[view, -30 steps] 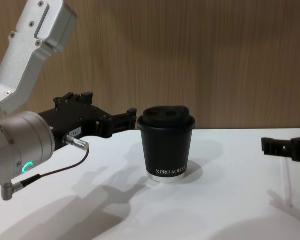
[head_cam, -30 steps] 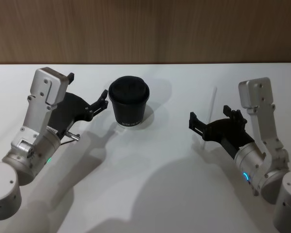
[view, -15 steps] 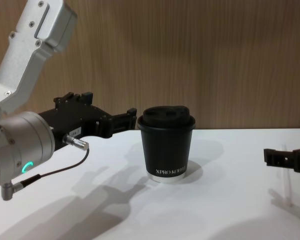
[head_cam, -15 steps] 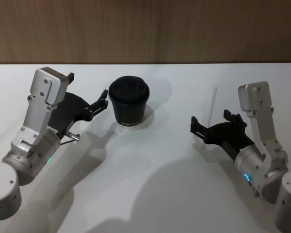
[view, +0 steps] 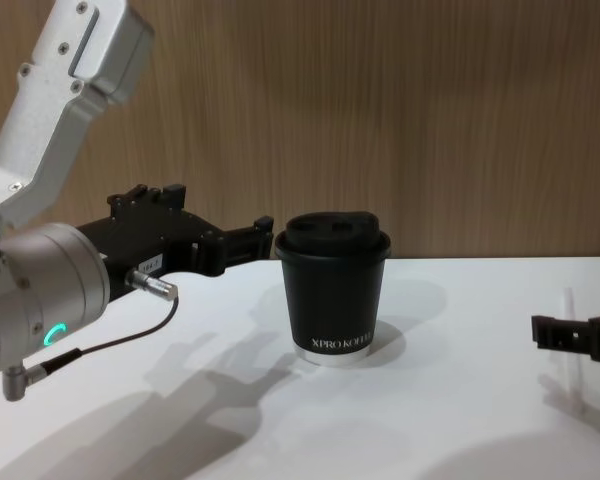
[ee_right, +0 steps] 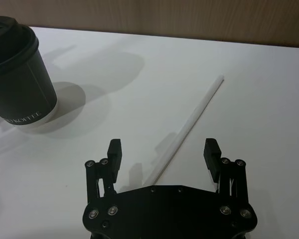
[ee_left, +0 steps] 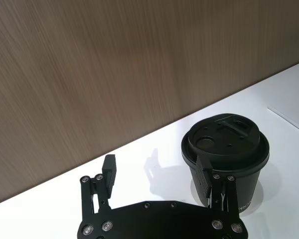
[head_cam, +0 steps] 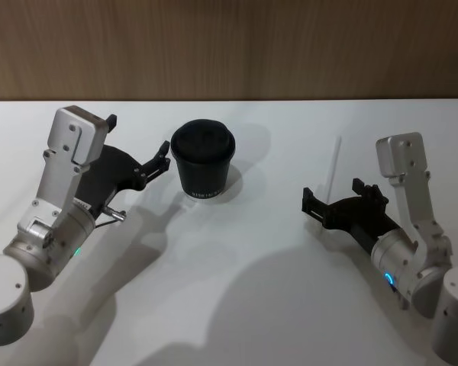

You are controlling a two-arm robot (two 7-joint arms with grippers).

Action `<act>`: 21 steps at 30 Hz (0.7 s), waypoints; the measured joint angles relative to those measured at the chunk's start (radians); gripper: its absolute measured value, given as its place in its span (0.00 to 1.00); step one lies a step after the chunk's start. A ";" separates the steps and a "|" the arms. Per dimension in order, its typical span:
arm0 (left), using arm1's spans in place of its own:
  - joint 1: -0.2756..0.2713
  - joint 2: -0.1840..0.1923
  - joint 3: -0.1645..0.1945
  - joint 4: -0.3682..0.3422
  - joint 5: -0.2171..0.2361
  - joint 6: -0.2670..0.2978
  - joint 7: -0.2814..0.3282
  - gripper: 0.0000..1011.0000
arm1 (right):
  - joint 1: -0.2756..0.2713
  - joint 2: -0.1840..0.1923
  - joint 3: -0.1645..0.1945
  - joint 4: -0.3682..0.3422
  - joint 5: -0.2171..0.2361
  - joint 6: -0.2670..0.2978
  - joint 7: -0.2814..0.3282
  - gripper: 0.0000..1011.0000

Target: Pick up the straw with one hand, pass it to the other hand, and insert it into the cup.

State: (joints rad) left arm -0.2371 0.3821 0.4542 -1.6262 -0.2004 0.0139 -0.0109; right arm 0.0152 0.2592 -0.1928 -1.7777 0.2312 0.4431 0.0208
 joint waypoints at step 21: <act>0.000 0.000 0.000 0.000 0.000 0.000 0.000 0.99 | 0.009 -0.019 0.017 0.050 0.007 0.005 0.025 0.99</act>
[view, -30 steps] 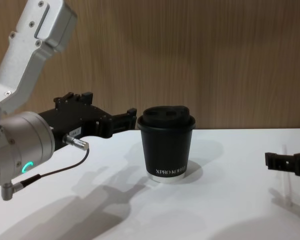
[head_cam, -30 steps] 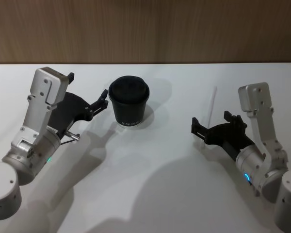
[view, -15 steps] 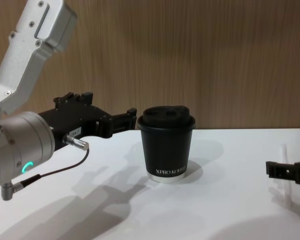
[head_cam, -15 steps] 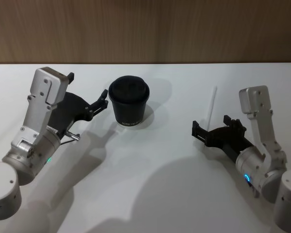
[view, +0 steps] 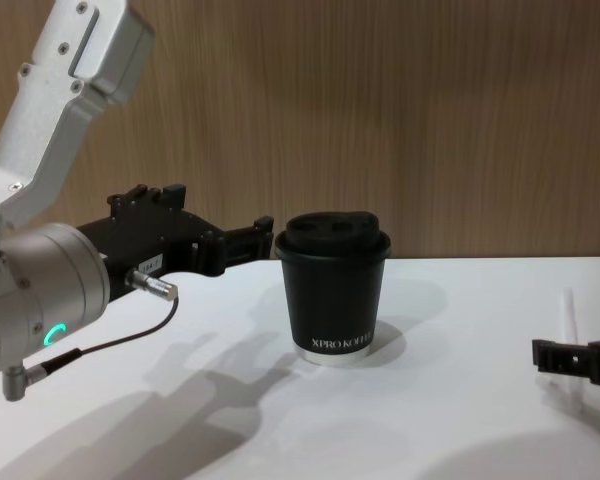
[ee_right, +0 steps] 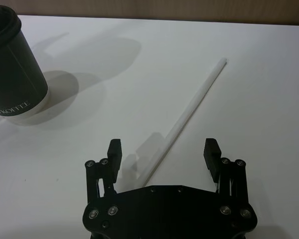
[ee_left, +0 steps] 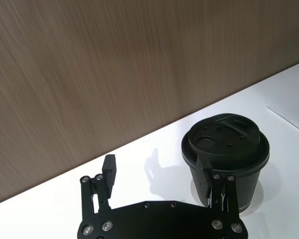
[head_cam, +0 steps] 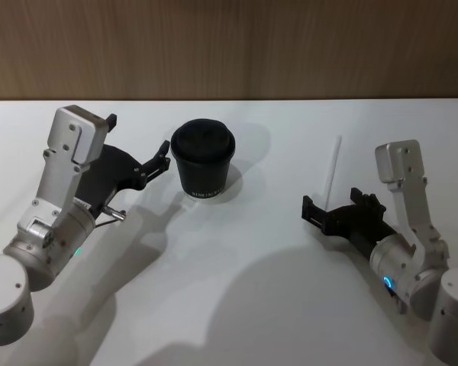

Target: Pick up the straw with one hand, pass it to the other hand, and insert it into the cup.

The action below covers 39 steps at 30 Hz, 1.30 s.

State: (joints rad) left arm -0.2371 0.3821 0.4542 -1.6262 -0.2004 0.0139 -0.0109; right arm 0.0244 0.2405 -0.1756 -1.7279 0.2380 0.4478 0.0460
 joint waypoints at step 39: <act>0.000 0.000 0.000 0.000 0.000 0.000 0.000 0.99 | 0.002 -0.015 0.013 0.029 -0.027 0.006 0.029 0.63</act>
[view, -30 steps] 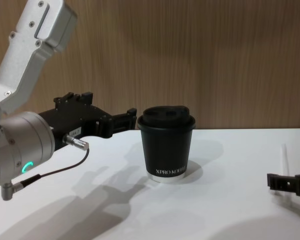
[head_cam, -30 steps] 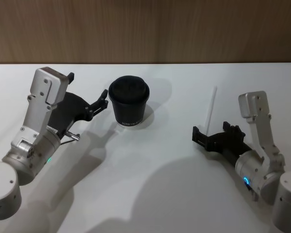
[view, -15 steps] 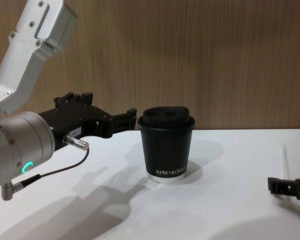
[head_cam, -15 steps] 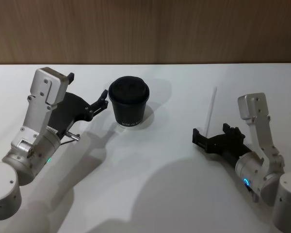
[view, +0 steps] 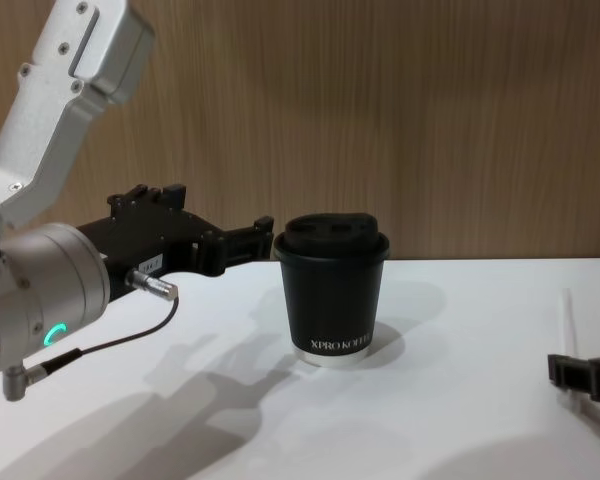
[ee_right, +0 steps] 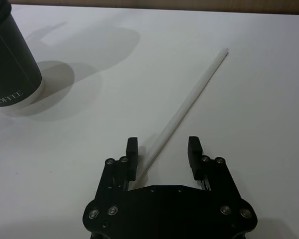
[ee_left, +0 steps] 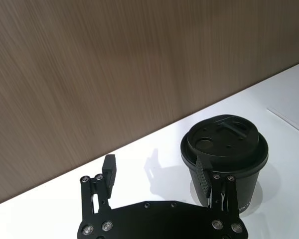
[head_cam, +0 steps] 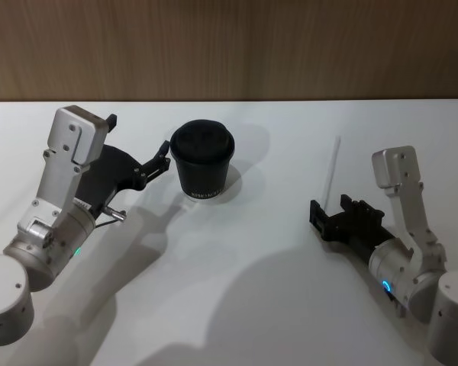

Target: Pick up the straw with one hand, pass it to the other hand, and insert it into the cup.

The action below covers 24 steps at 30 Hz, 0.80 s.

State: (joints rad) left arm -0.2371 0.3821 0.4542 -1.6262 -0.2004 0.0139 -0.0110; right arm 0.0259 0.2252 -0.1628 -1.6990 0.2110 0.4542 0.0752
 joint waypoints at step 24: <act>0.000 0.000 0.000 0.000 0.000 0.000 0.000 0.99 | -0.001 -0.012 0.004 0.002 -0.019 0.001 0.020 0.01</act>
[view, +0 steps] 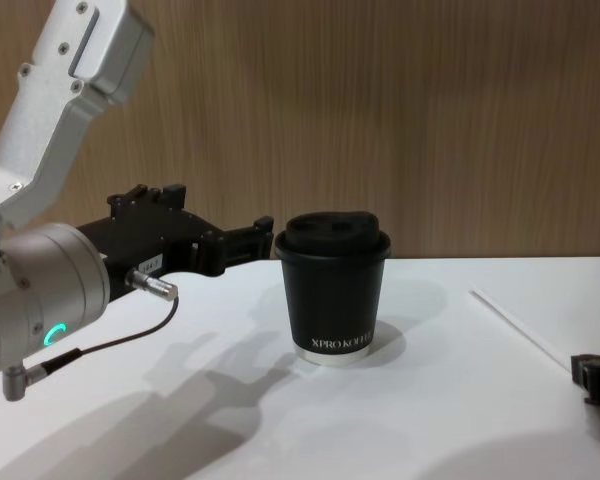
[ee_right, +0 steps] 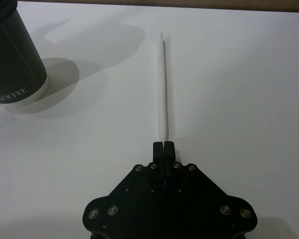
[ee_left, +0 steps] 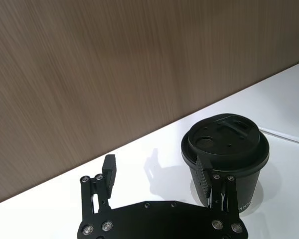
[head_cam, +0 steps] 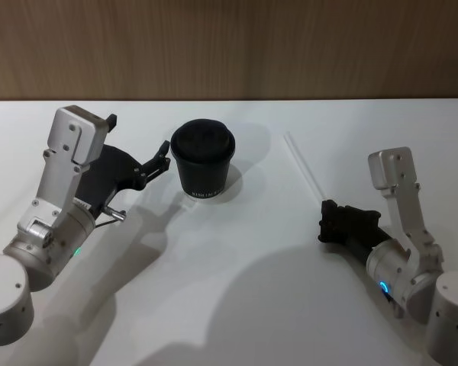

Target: Pick up the straw with one hand, pass it to the other hand, and insert it into the cup.

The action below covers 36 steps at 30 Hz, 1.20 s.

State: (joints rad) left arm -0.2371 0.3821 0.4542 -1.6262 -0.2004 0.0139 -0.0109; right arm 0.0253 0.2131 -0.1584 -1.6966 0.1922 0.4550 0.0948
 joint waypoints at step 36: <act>0.000 0.000 0.000 0.000 0.000 0.000 0.000 0.99 | 0.011 0.008 0.041 -0.101 0.019 -0.287 0.099 0.01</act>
State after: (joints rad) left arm -0.2371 0.3821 0.4543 -1.6262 -0.2004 0.0139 -0.0109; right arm 0.0364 0.2207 -0.1171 -1.7977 0.2112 0.1681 0.1937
